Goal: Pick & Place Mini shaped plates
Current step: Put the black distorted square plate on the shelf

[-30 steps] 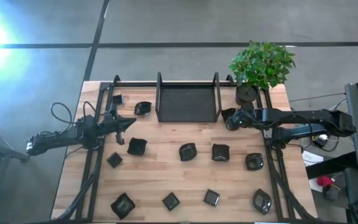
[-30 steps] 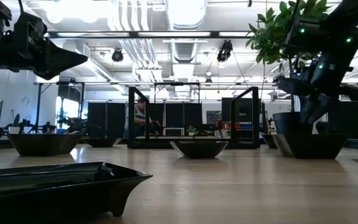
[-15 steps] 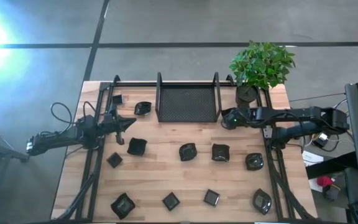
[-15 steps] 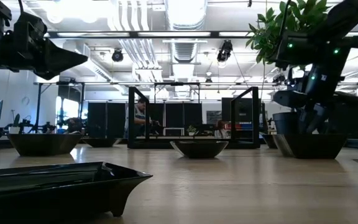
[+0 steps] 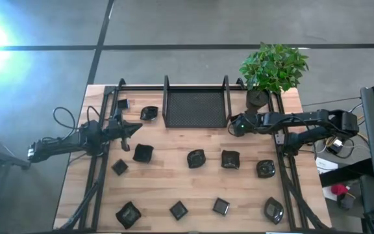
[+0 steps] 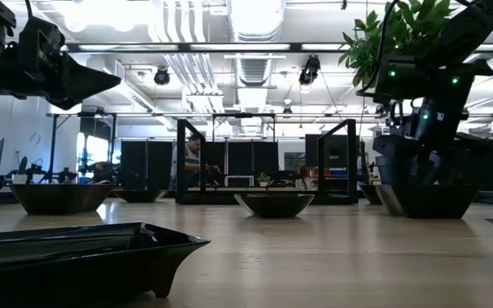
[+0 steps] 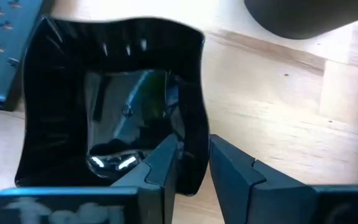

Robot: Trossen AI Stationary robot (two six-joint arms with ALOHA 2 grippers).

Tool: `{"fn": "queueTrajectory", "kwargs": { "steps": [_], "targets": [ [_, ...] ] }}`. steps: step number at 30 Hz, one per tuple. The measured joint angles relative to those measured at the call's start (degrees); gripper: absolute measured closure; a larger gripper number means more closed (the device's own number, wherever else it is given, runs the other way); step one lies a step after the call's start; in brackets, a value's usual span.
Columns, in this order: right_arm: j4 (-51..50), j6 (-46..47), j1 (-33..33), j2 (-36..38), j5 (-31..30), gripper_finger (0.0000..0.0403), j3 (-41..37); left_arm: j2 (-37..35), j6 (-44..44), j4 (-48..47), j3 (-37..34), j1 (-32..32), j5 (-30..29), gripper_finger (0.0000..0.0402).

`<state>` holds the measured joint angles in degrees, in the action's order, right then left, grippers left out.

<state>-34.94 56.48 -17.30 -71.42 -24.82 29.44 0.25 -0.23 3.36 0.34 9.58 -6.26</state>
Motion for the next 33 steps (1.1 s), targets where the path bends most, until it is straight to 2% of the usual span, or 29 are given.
{"fn": "queueTrajectory", "kwargs": {
  "steps": [7,24,33],
  "targets": [
    [0.2,-5.1,-0.7,0.1,2.3,0.0388,0.1,0.0,0.0,0.0,0.0,0.0,0.0,0.0402],
    [-0.7,-9.1,-0.5,7.6,0.9,0.0395,1.2,0.0,0.0,0.0,0.0,0.0,0.0,0.0402],
    [-3.5,-10.0,1.3,11.1,4.4,0.0395,3.3,0.0,0.0,0.0,0.0,0.0,0.0,0.0402]
  ]
}}
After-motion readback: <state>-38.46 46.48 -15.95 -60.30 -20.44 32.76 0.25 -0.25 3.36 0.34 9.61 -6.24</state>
